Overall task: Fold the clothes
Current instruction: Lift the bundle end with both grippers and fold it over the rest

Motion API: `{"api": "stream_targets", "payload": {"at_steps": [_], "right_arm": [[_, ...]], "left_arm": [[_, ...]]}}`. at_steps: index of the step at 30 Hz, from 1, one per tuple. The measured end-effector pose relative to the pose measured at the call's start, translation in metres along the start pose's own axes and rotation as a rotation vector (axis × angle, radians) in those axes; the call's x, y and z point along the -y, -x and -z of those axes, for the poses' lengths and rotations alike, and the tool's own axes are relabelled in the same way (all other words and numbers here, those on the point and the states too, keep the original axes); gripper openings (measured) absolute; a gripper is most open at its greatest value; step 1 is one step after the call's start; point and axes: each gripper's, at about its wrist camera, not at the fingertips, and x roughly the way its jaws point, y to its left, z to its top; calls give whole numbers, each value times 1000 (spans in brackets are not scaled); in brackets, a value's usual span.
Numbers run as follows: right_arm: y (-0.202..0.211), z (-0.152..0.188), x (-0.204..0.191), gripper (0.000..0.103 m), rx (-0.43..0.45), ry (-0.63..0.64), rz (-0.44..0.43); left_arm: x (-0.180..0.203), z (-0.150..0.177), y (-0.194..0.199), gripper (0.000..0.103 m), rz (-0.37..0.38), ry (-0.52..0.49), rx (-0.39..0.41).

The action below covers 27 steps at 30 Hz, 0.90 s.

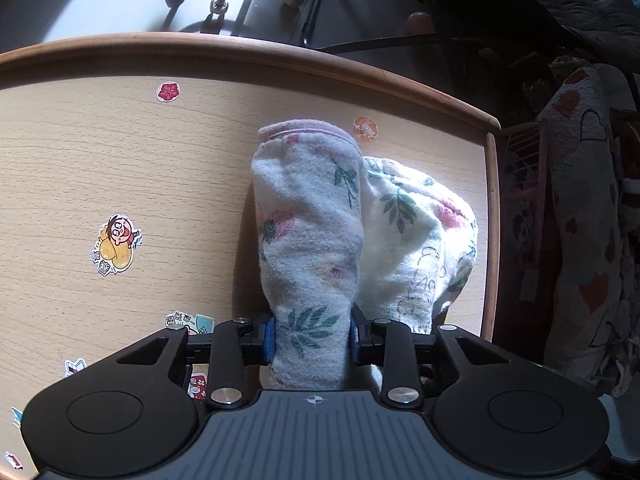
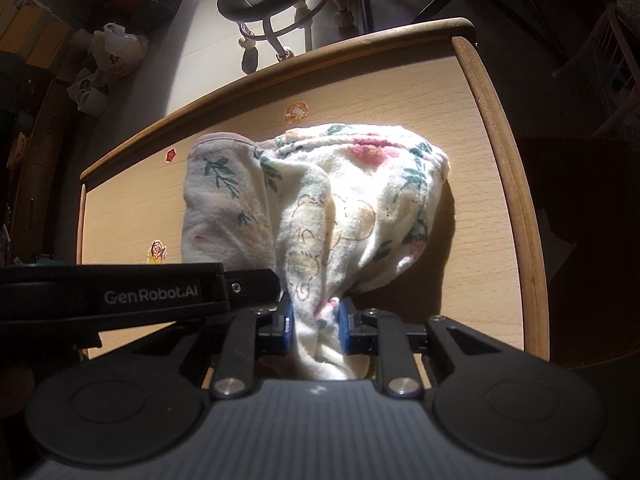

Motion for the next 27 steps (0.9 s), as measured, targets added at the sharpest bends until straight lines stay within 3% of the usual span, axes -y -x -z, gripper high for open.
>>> {"api": "stream_targets", "payload": {"at_steps": [11, 27], "right_arm": [[13, -3, -41, 19, 26, 70, -21], [-23, -8, -167, 19, 18, 205, -93]], "left_arm": [[-23, 1, 40, 31, -3, -1, 69], [-144, -12, 107, 31, -61, 83, 164]]}}
